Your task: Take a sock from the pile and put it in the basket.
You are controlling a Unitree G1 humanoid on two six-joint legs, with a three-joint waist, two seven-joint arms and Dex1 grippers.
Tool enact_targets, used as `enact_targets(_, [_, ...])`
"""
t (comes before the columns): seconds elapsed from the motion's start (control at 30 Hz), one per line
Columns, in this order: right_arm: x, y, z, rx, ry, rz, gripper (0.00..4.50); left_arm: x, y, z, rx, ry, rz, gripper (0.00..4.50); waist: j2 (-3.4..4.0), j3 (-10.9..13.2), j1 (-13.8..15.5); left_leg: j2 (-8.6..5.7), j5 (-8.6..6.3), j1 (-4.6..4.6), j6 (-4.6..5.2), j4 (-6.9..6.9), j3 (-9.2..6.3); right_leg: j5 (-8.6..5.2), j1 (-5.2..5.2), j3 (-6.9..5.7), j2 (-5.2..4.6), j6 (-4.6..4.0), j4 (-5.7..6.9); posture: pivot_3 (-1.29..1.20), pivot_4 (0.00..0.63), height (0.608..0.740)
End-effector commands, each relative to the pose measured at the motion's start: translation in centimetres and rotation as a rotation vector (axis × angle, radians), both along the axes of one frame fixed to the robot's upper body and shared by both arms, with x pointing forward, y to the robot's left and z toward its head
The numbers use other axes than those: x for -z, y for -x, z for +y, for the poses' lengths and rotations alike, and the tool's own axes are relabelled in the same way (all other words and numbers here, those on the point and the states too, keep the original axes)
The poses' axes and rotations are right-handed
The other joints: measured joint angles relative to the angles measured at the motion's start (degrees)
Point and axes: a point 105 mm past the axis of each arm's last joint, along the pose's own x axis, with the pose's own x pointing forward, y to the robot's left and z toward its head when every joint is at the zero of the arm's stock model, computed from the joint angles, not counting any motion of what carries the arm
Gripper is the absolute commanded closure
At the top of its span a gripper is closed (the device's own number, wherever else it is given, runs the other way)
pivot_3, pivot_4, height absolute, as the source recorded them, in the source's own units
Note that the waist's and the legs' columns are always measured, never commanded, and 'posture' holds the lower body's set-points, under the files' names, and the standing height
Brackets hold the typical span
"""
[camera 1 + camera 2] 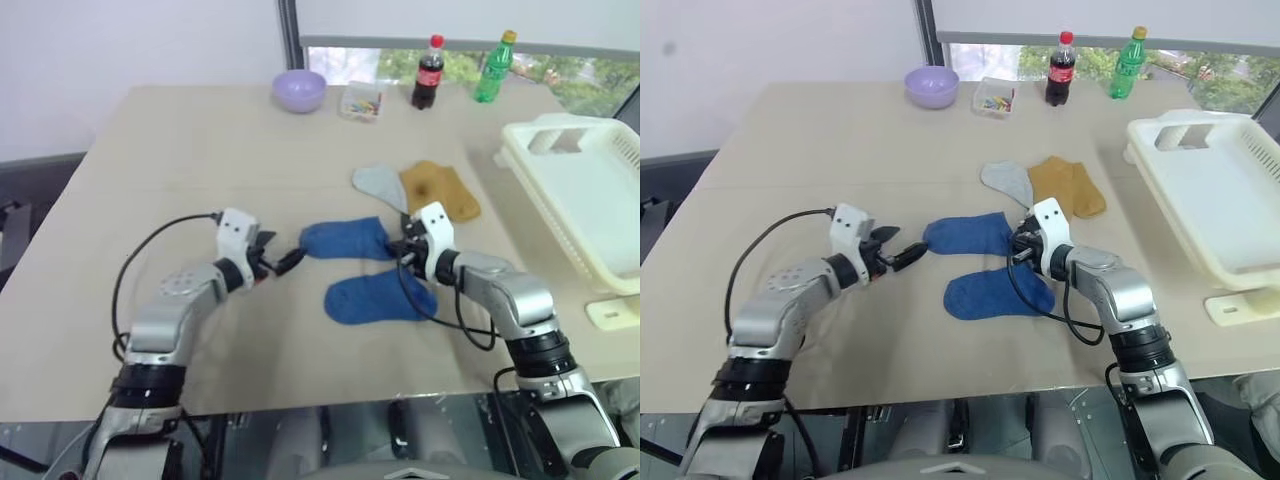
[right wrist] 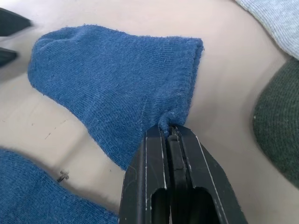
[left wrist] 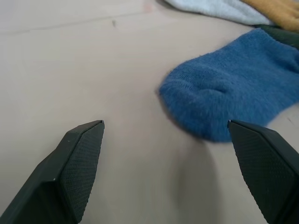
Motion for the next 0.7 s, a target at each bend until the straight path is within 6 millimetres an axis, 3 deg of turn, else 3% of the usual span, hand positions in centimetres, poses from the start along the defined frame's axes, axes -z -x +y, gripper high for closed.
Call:
enact_targets(0.03, [0.0,0.3,0.4,-0.020,0.003,-0.013,4.47,-0.4,-1.2,0.0,-0.009,-0.061,-0.017,0.00,0.00,0.0,0.1,0.00,0.00,0.02,0.00,0.00,-0.01,-0.02,0.01,0.00,0.00,-0.03,0.00,0.00,0.150,0.729])
enact_targets(0.27, [0.2,0.3,0.3,-0.009,0.008,-0.020,4.47,0.5,-1.5,-0.3,0.051,-0.177,-0.019,0.00,0.00,0.0,0.0,0.00,0.03,0.04,-0.05,0.00,-0.02,-0.04,0.01,0.01,0.01,-0.09,0.05,0.00,0.150,0.729])
enact_targets(0.4, [0.3,0.3,0.0,0.000,0.012,-0.025,4.50,1.2,-1.0,0.0,0.063,-0.192,0.006,1.64,-0.01,0.0,0.0,0.01,0.03,0.05,-0.05,0.00,-0.02,-0.05,0.01,0.02,0.01,-0.10,0.07,0.00,0.150,0.729])
enact_targets(0.43, [0.3,0.3,0.0,0.001,0.012,-0.025,4.50,1.3,-0.9,0.0,0.066,-0.187,0.015,1.80,-0.01,0.0,0.0,0.01,0.03,0.05,-0.05,0.00,-0.02,-0.05,0.01,0.02,0.00,-0.10,0.07,0.00,0.150,0.729])
enact_targets(0.63, [0.3,0.4,0.1,-0.002,0.009,-0.028,4.50,2.2,-0.2,-0.1,0.070,-0.156,0.070,4.46,-0.01,0.0,0.0,0.01,0.04,0.09,-0.06,0.00,-0.02,-0.05,0.01,0.02,0.00,-0.11,0.14,0.00,0.150,0.729])
enact_targets(0.7, [0.2,0.4,0.3,-0.005,0.008,-0.031,4.50,2.5,0.0,0.0,0.068,-0.157,0.075,4.46,-0.01,0.0,0.0,0.01,0.04,0.10,-0.06,0.01,-0.02,-0.06,0.01,0.02,0.00,-0.11,0.16,0.00,0.150,0.729])
